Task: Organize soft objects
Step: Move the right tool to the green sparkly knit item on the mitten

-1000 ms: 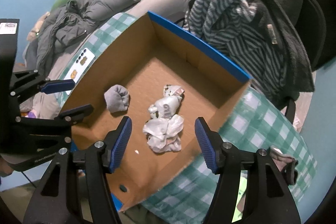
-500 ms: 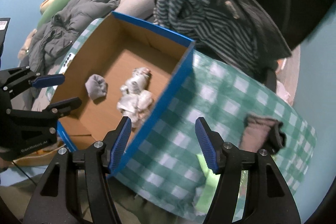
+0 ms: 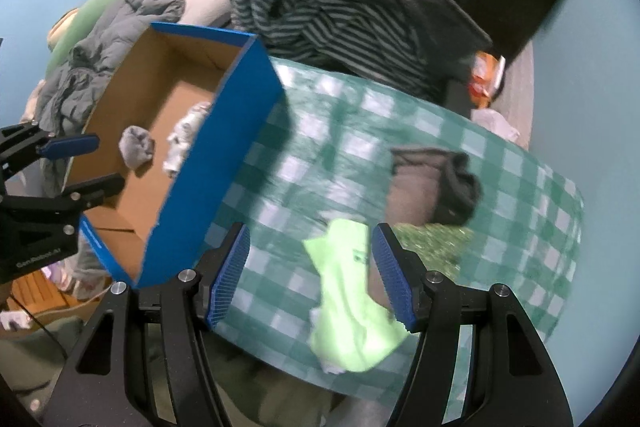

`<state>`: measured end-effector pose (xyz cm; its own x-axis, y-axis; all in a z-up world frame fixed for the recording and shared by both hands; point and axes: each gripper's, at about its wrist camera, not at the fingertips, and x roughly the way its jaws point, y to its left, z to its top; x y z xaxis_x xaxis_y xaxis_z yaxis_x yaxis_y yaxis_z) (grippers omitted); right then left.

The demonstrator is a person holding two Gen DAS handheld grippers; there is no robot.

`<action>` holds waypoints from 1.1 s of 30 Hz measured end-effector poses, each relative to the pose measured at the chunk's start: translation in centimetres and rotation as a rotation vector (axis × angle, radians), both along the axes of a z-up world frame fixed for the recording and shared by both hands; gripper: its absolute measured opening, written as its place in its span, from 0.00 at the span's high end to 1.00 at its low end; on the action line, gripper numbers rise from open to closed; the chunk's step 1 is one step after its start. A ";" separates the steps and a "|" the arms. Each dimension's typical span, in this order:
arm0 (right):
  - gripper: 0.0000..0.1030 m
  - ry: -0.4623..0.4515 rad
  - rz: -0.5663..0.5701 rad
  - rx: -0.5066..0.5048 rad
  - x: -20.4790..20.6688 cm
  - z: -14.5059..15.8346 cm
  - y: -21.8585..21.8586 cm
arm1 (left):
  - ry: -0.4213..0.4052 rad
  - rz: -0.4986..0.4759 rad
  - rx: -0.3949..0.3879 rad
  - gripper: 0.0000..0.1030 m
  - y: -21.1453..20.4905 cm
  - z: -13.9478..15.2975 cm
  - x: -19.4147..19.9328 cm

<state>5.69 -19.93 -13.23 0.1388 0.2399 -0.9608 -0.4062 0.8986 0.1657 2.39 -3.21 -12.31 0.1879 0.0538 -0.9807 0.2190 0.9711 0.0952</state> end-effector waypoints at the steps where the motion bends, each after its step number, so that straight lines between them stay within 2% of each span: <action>1: 0.37 0.002 -0.009 -0.001 0.0 -0.1 -0.6 | 0.002 -0.004 0.000 0.51 -0.3 0.0 0.0; 15: 0.35 0.037 -0.092 -0.030 0.0 -2.5 -7.1 | 0.063 -0.060 -0.014 0.49 -5.5 -2.1 0.3; 17: 0.32 0.040 -0.096 -0.032 -0.1 -3.0 -7.5 | 0.071 -0.063 -0.018 0.46 -6.1 -2.4 0.3; 33: 0.32 0.073 -0.073 -0.071 0.3 -8.1 -8.4 | 0.157 -0.067 -0.026 0.46 -9.8 -6.7 1.1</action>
<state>5.94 -28.31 -21.38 0.0826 0.1623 -0.9833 -0.3284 0.9360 0.1269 3.52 -12.97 -19.04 0.0350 0.0204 -0.9992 0.2932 0.9556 0.0298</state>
